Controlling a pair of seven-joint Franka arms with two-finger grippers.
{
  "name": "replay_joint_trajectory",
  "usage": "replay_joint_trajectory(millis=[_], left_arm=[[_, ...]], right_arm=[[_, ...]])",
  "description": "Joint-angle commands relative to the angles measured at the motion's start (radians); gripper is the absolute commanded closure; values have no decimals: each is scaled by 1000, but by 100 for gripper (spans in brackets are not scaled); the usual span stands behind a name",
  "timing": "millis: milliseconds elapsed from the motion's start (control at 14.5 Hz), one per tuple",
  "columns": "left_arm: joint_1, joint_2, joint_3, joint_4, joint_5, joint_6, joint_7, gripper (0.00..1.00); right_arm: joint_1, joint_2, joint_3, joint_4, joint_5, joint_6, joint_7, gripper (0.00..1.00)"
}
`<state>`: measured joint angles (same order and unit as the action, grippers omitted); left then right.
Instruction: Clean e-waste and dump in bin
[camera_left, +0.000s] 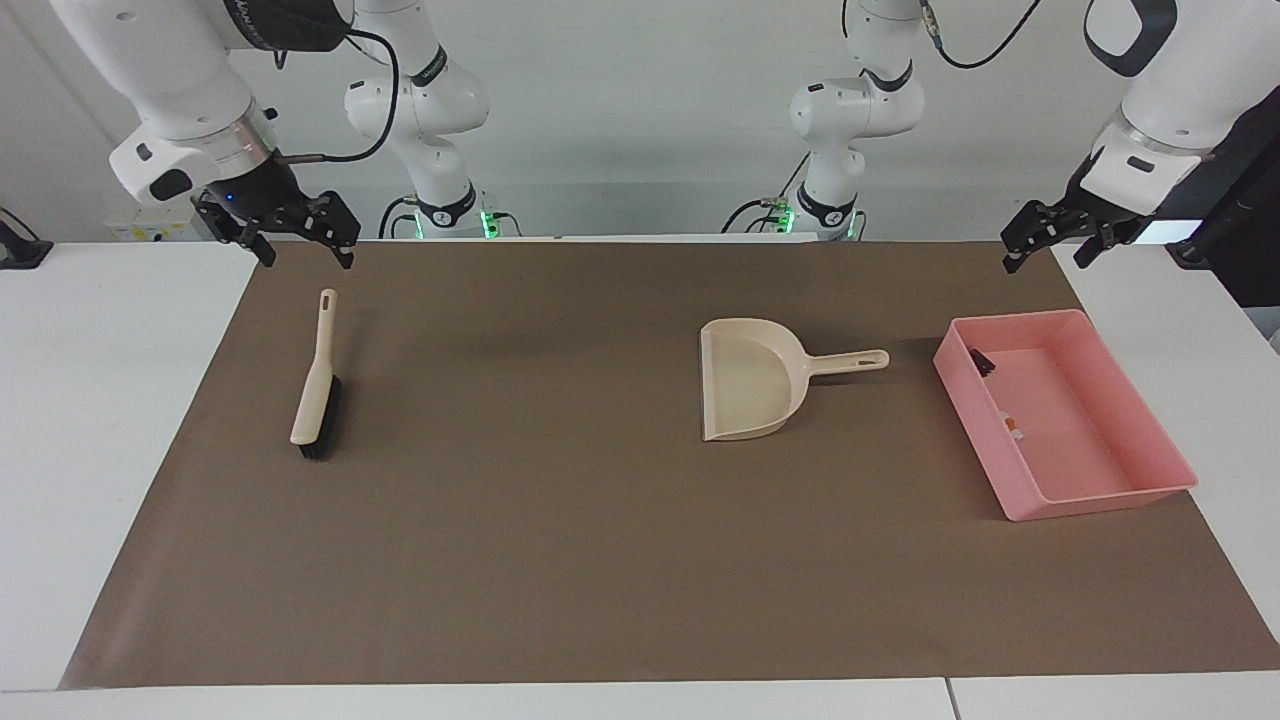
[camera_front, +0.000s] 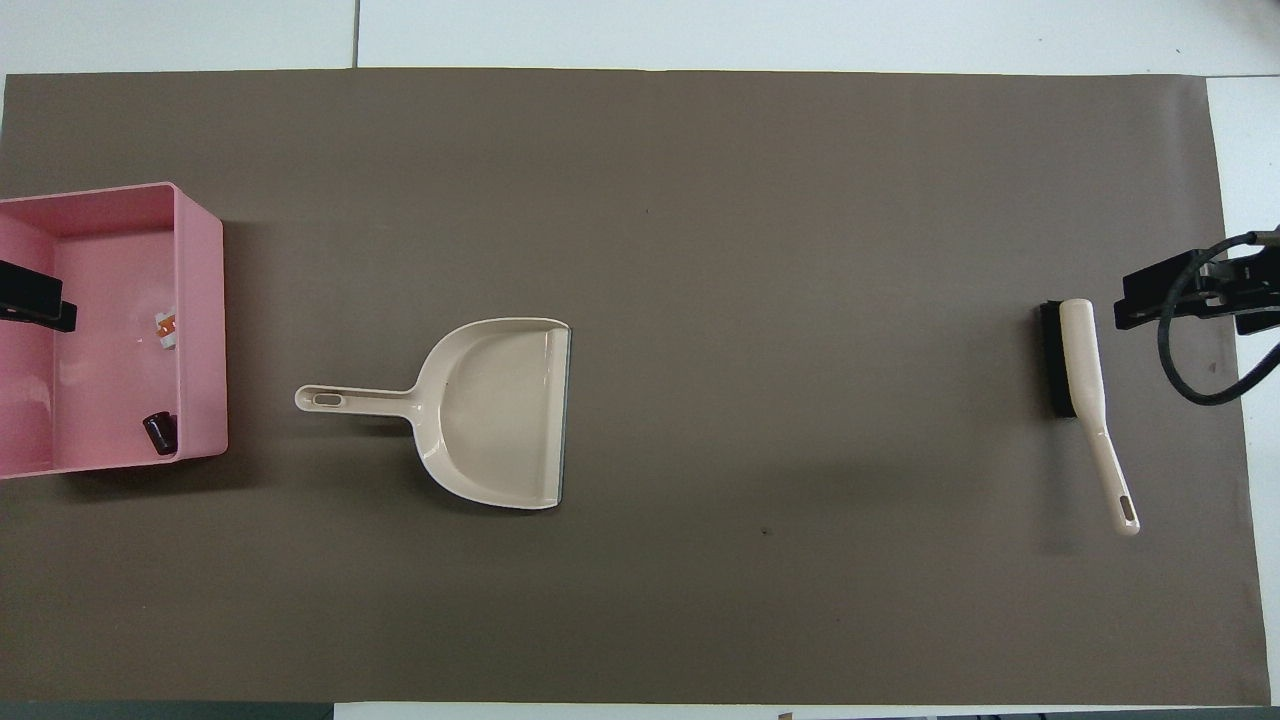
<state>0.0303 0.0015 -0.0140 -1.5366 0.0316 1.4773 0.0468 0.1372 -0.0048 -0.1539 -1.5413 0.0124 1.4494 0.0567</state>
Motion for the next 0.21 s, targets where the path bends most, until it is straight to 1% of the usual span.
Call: replay_joint_trajectory(millis=[0, 138], left_arm=[[0, -21, 3, -23, -6, -12, -5, 2], [-1, -21, 3, -20, -1, -46, -5, 2]], right_arm=[[-10, -14, 4, -13, 17, -7, -17, 0], [-10, -14, 4, -14, 15, -7, -18, 0]])
